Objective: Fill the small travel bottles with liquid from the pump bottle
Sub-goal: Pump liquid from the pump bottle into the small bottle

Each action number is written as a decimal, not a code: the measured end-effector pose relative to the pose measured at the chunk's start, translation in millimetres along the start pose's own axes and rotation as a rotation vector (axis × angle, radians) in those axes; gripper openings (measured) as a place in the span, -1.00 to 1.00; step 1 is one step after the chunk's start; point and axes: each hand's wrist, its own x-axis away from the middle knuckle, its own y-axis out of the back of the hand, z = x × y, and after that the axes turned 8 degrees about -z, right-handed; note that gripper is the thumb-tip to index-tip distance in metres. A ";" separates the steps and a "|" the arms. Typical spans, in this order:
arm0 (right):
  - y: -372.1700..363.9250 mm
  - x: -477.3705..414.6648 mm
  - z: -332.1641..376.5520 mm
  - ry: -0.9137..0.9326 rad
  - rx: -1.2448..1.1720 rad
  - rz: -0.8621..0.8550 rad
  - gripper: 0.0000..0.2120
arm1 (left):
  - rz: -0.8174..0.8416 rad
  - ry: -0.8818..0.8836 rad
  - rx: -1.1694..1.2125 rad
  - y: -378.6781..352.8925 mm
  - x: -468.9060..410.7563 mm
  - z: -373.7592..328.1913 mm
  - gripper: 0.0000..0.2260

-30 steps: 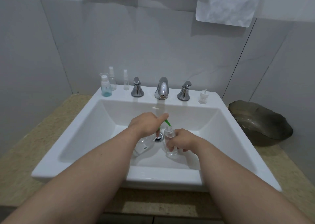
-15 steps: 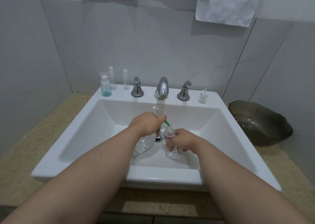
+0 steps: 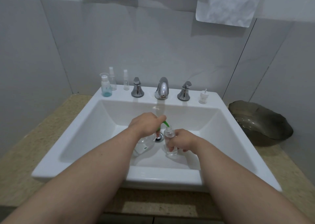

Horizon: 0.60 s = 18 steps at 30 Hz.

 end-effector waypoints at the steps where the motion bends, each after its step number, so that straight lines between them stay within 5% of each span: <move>1: 0.0 0.1 0.1 0.000 0.003 0.001 -0.77 | -0.001 0.004 0.012 0.2 0.5 0.4 -0.36; 18: -0.4 -1.9 -1.6 0.007 0.000 0.001 -0.80 | 0.015 -0.007 0.018 0.6 0.6 -0.8 -0.34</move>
